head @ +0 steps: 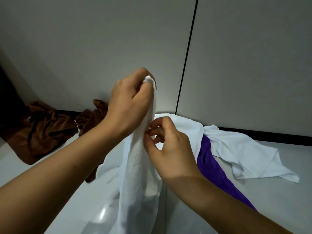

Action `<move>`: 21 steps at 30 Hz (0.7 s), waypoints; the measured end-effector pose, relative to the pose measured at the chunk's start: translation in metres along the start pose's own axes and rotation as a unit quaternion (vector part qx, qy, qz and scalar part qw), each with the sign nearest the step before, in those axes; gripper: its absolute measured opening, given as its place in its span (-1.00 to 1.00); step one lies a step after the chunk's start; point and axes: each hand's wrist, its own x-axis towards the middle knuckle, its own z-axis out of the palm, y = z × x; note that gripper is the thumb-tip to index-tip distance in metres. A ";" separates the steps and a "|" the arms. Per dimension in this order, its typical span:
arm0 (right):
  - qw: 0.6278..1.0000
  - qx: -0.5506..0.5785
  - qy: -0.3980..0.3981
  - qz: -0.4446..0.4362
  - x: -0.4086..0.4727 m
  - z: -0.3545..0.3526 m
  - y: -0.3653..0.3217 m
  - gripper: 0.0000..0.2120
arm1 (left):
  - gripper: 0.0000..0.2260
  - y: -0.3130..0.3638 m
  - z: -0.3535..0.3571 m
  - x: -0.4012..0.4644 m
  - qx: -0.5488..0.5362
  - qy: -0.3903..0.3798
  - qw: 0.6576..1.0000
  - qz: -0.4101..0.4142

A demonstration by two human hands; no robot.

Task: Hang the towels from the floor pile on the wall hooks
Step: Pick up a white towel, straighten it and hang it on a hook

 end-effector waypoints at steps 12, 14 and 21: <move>0.989 0.144 0.025 0.017 -0.008 0.017 -0.005 -0.69 | -0.81 0.003 0.005 -0.005 0.000 0.002 1.000 -0.009; 0.994 0.110 -0.001 0.017 -0.009 0.022 -0.003 -0.44 | -0.78 0.005 0.006 -0.006 0.000 -0.002 1.000 -0.002; 0.996 0.038 -0.061 0.056 -0.007 0.038 0.022 -0.45 | -0.78 0.010 0.006 -0.001 -0.053 0.015 0.998 0.024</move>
